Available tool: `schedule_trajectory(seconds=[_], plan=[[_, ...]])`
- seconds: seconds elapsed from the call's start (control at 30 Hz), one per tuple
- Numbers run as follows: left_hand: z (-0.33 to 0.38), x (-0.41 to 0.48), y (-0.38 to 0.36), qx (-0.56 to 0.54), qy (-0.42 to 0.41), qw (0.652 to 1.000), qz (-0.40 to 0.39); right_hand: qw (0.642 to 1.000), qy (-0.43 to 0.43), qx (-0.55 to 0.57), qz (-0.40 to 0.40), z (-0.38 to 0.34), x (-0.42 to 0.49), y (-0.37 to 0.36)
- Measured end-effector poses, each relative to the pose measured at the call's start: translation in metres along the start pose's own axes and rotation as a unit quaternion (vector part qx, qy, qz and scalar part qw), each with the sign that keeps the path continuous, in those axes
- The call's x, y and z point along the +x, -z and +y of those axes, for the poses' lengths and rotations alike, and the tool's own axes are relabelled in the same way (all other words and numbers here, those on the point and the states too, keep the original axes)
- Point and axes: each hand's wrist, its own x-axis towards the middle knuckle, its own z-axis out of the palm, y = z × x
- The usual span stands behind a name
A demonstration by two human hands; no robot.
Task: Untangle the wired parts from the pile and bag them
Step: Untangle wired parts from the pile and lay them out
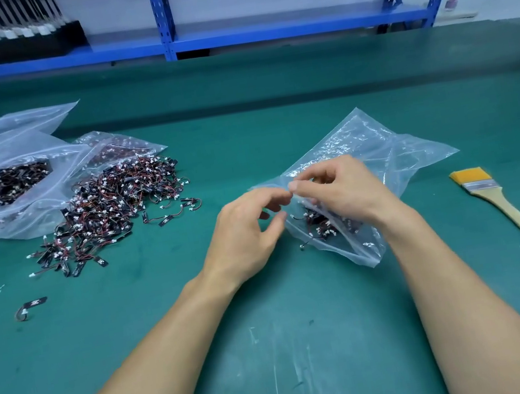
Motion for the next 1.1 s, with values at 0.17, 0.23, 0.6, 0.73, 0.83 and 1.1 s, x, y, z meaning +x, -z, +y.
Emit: schedule_trajectory(seconds=[0.17, 0.23, 0.6, 0.73, 0.83, 1.1], plan=[[-0.028, -0.014, 0.036, 0.089, 0.024, 0.996, -0.018, 0.981, -0.043, -0.18, -0.063, 0.003, -0.004, 0.002], [-0.044, -0.018, 0.053, 0.138, 0.052, 0.989, -0.016, 0.968, -0.08, -0.226, -0.067, 0.004, -0.004, 0.009], [-0.077, -0.013, 0.065, 0.308, 0.152, 0.932, -0.112, 0.974, 0.067, -0.216, 0.009, -0.007, -0.002, -0.022], [-0.077, -0.016, 0.068, 0.28, 0.134, 0.942, -0.127, 0.961, 0.044, -0.263, -0.071, 0.004, 0.002, -0.04], [-0.07, -0.023, 0.075, 0.215, 0.065, 0.96, -0.165, 0.957, -0.007, -0.288, -0.025, 0.007, 0.005, -0.032], [-0.072, -0.038, 0.1, 0.036, 0.036, 0.995, -0.08, 0.958, 0.015, -0.279, 0.059, 0.005, 0.004, -0.03]])
